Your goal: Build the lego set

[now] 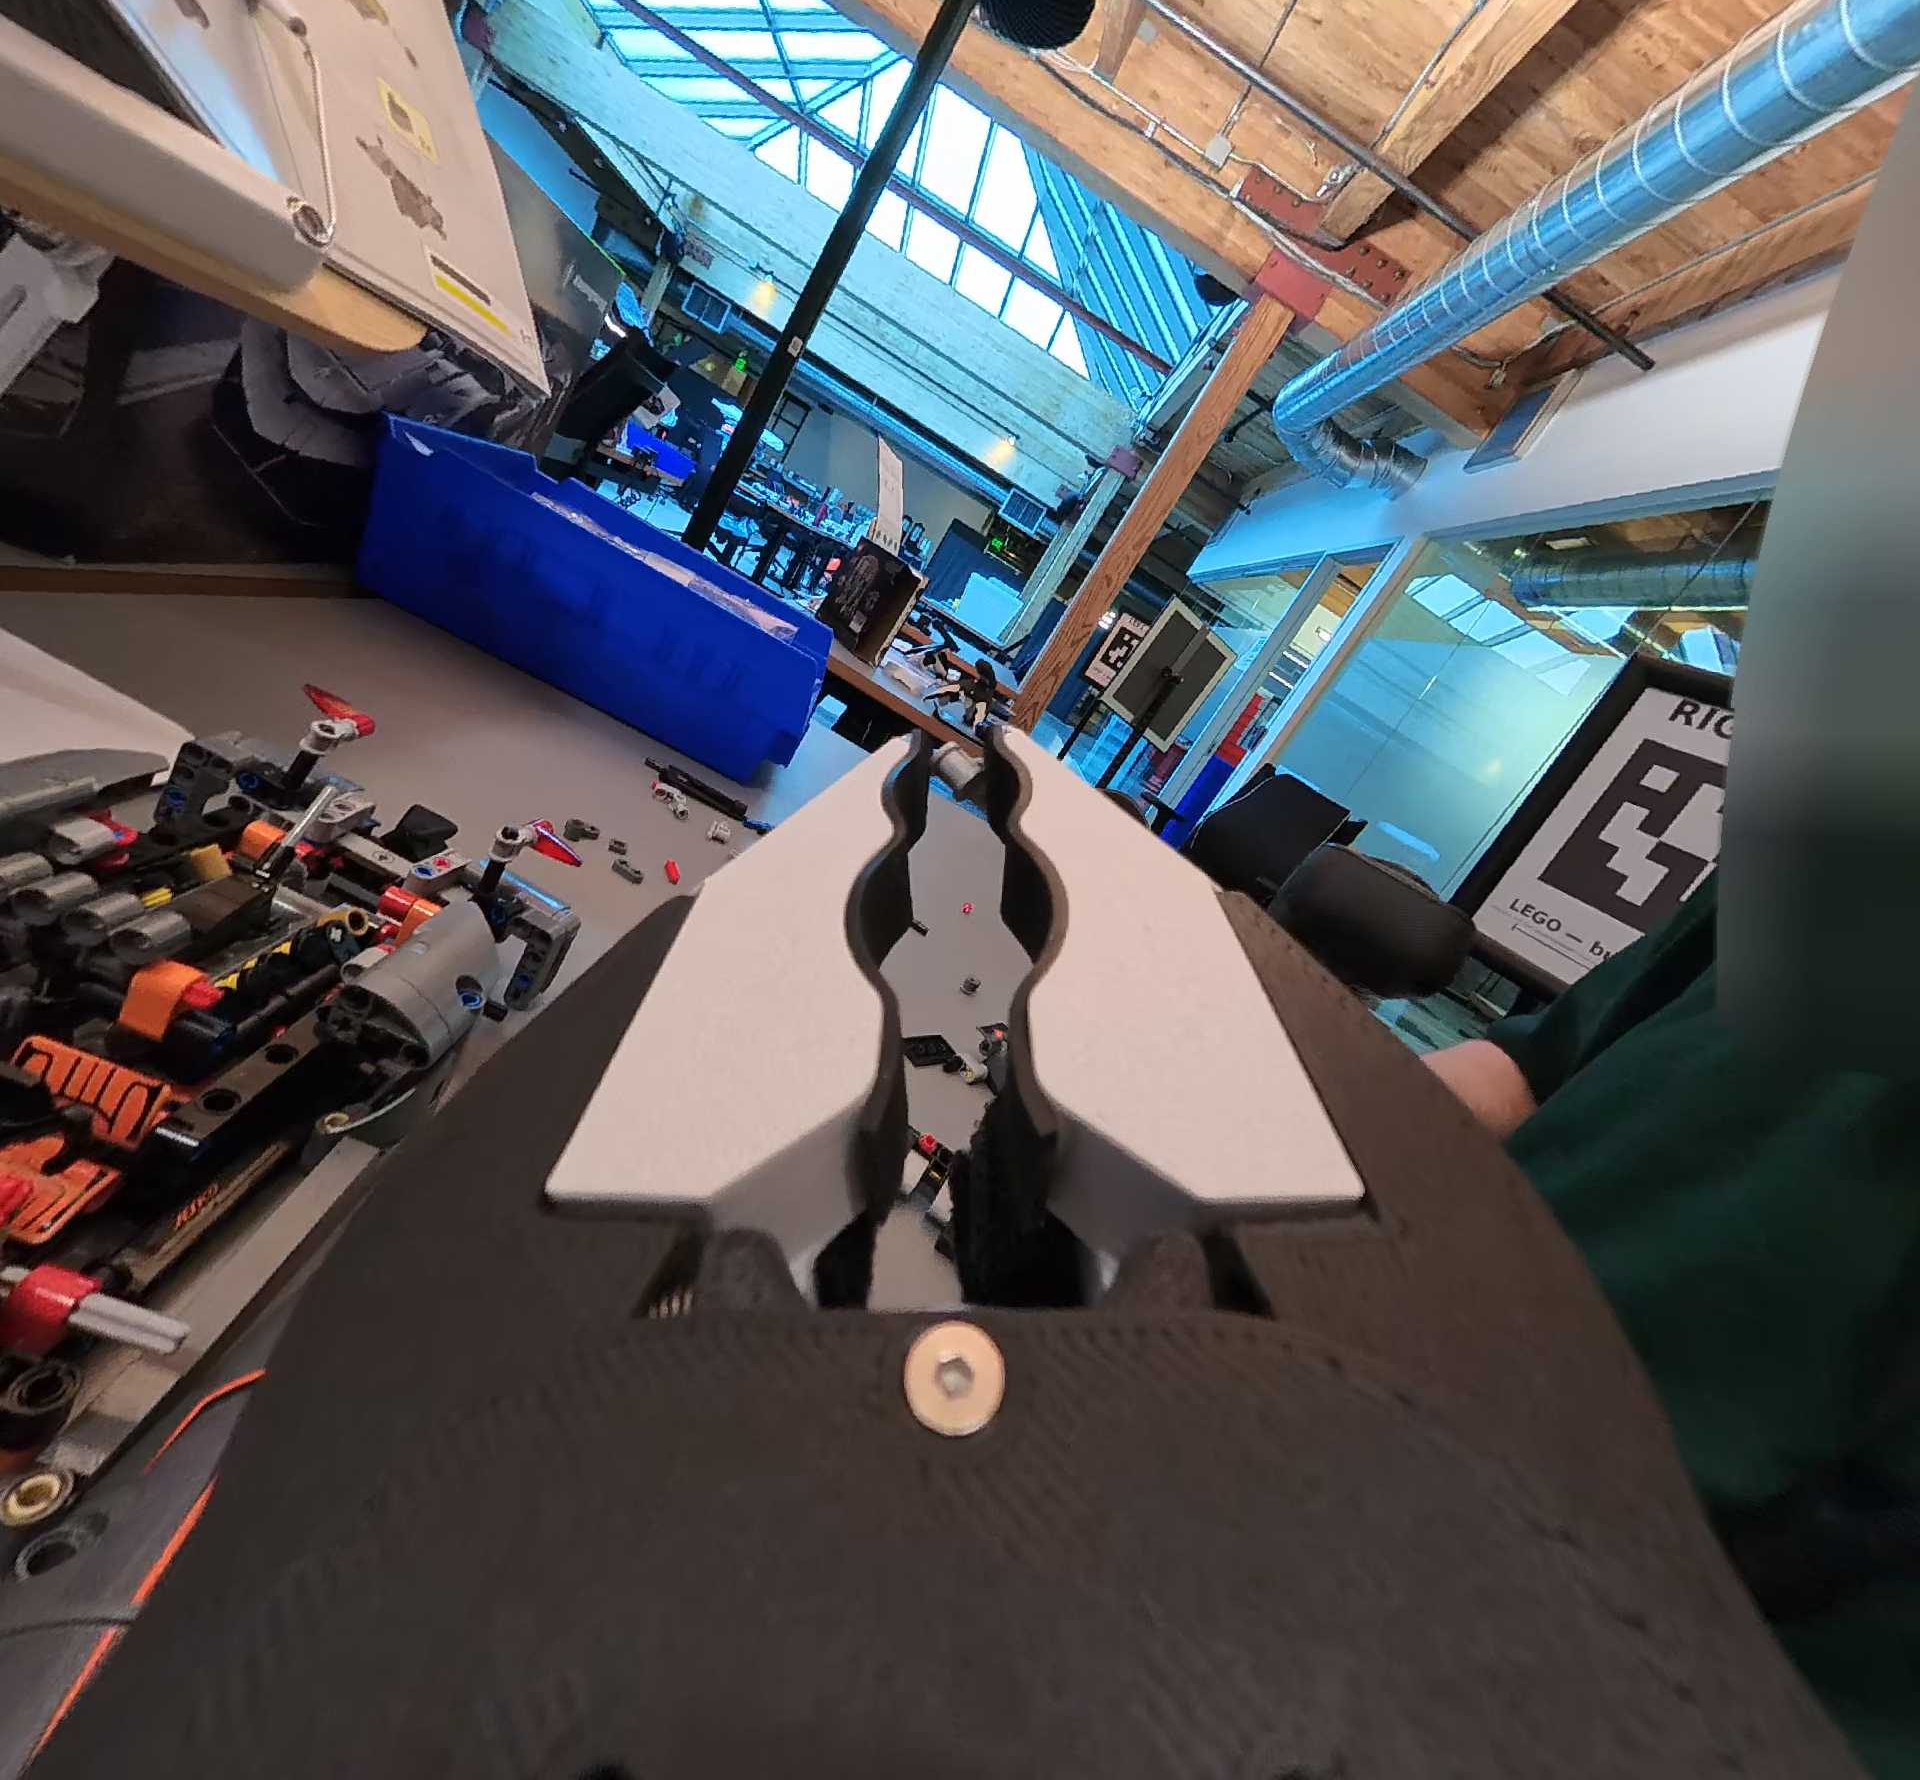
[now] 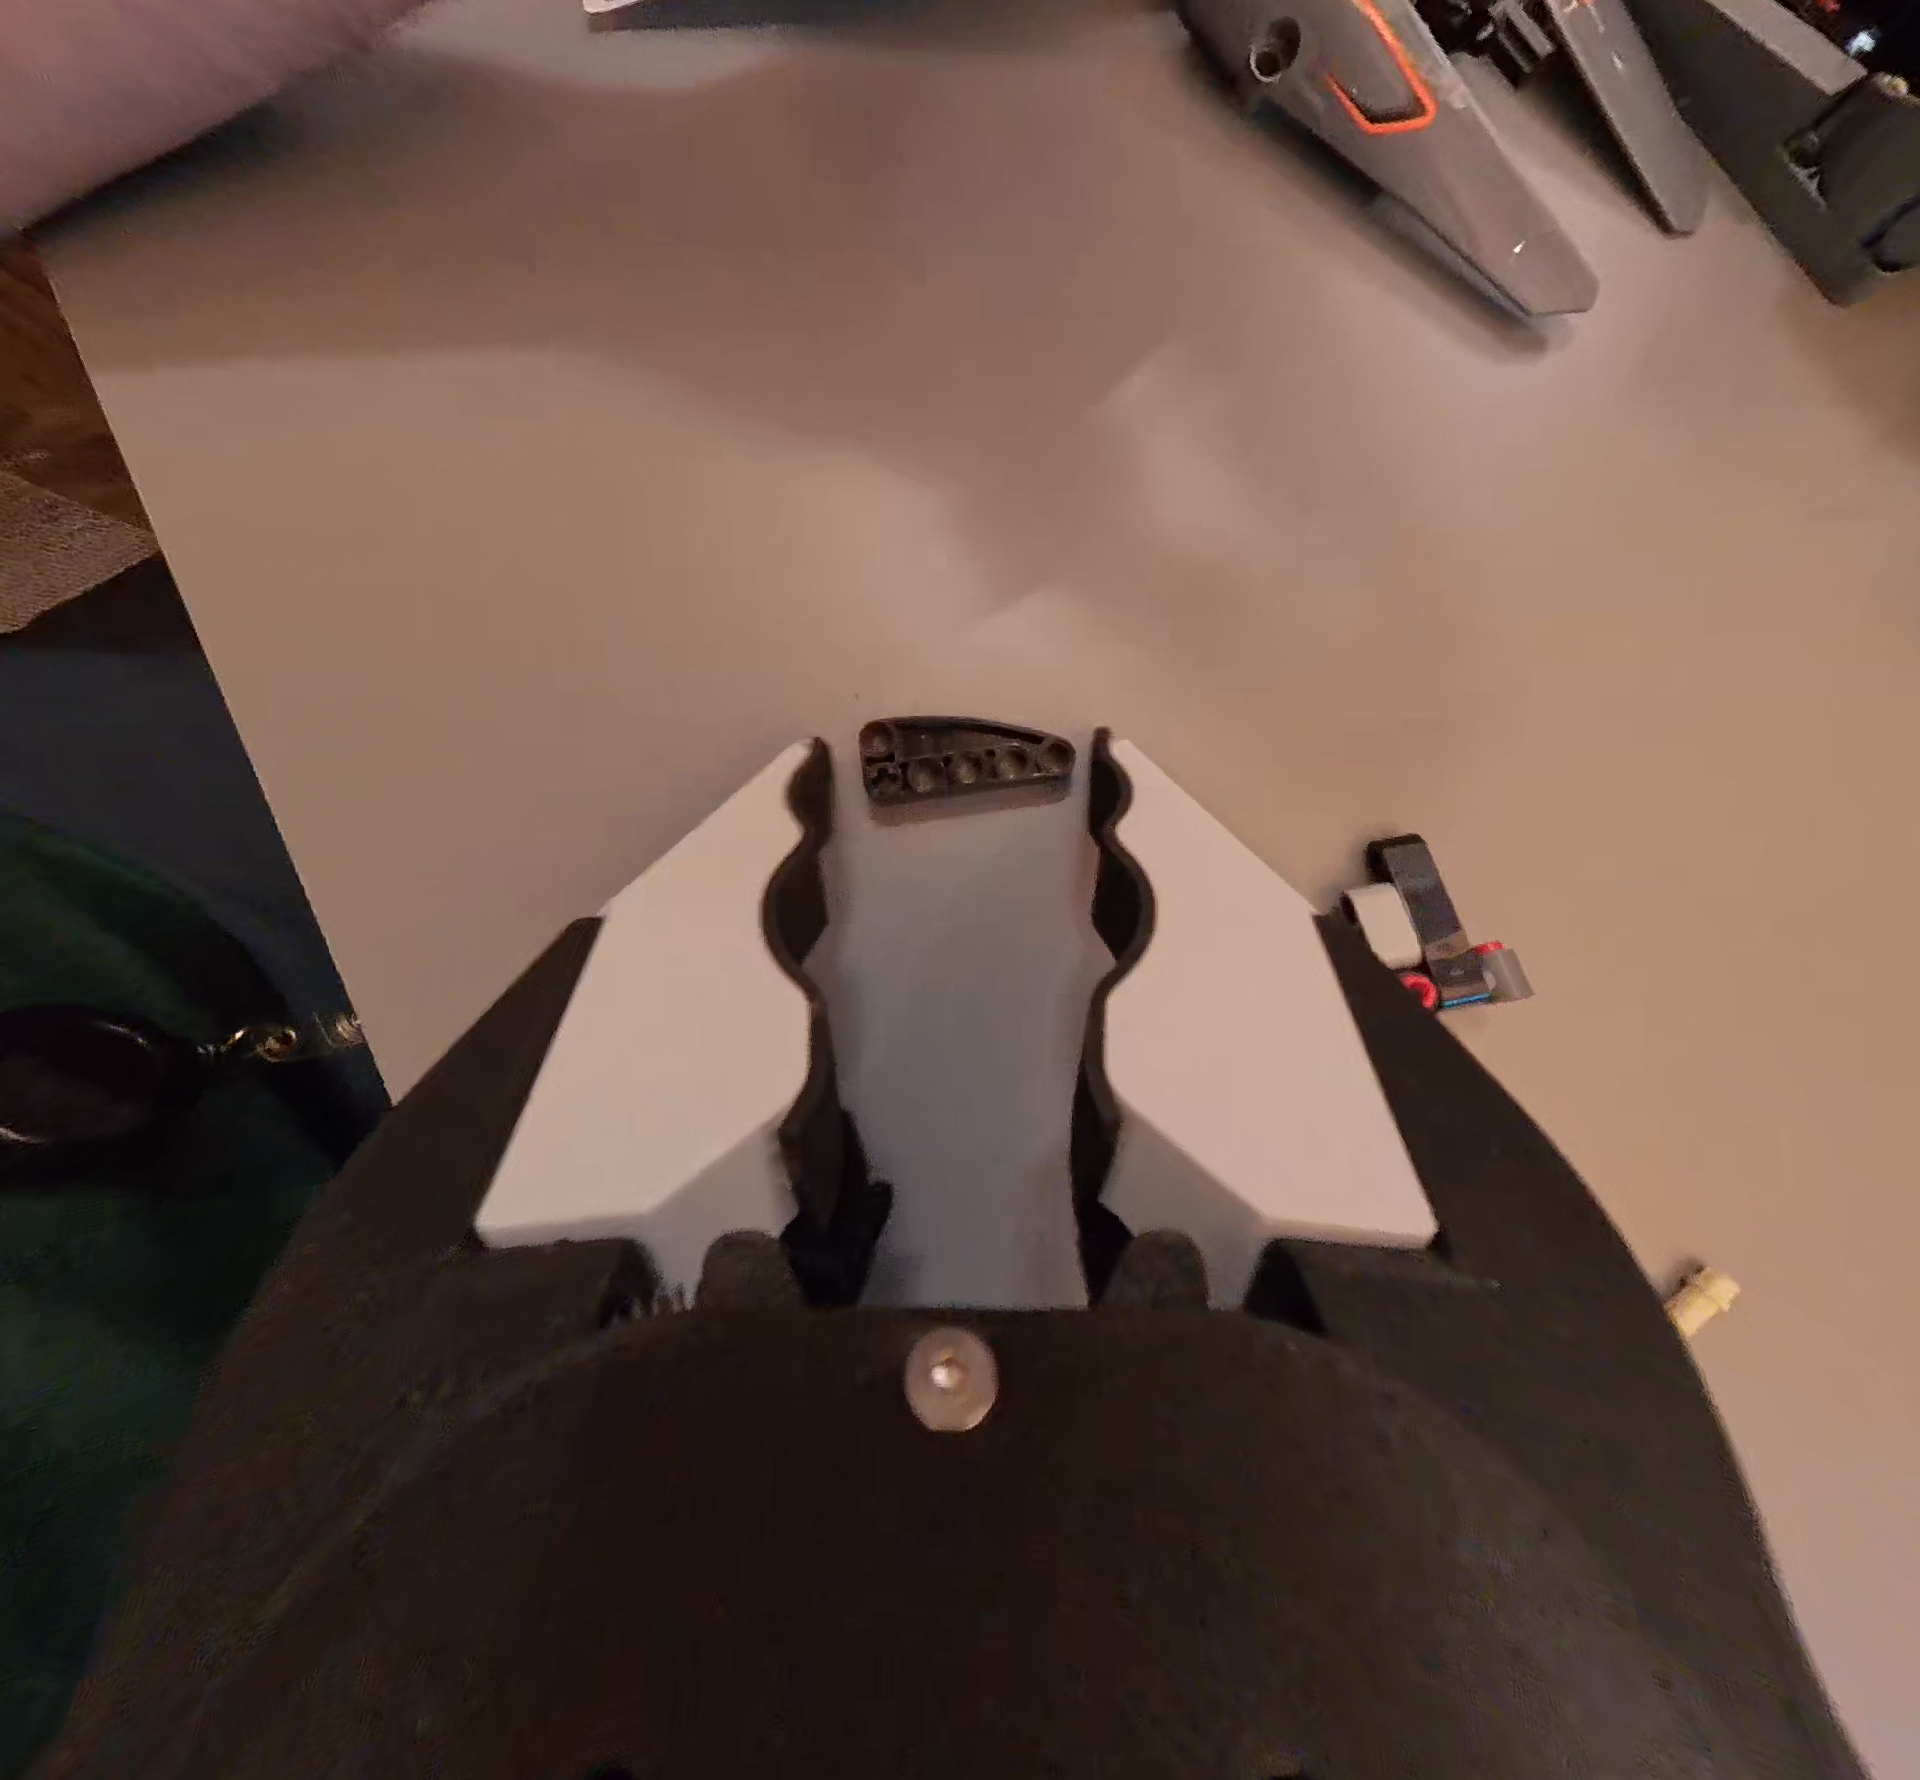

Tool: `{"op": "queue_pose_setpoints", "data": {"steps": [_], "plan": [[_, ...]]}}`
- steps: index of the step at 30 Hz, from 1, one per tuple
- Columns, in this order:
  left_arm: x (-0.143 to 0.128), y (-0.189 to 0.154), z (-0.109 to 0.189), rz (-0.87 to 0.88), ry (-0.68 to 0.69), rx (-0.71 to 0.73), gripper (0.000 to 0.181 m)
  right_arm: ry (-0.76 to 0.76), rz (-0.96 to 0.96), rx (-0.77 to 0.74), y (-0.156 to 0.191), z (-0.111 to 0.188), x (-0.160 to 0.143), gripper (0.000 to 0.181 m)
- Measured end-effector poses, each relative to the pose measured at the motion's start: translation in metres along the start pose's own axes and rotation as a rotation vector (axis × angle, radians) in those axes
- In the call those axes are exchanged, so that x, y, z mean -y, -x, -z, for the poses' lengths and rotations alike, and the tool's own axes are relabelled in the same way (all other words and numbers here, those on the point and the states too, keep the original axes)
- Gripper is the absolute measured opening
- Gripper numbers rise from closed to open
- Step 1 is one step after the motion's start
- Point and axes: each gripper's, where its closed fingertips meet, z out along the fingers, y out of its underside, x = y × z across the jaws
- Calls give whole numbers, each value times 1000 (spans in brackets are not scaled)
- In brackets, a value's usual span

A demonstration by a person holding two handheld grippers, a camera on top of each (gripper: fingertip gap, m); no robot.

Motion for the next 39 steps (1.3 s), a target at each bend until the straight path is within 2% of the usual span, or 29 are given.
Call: {"op": "queue_pose_setpoints", "data": {"steps": [2,6,10,15,17,20,28,39], "plan": [[1,1,1,6,-7,-1,8,12,30,-16,-3,0,-1,39],[2,-3,0,13,-12,-20,8,-51,35,32,-1,6,9,38],[11,-8,3,109,-87,-95,8,-307,63,11,-16,46,56,39],[17,-16,6,182,-146,-192,7,-653,211,-86,-42,108,128,39],[18,-17,6,197,-156,-207,8,-715,269,-113,-47,119,146,38],[19,-20,7,205,-166,-236,8,-790,302,-72,-43,124,164,38],[24,-24,10,199,-195,-254,8,-838,298,-34,-43,120,173,38],[23,-34,9,3,-166,-226,7,-856,273,11,-46,123,164,38]]}}
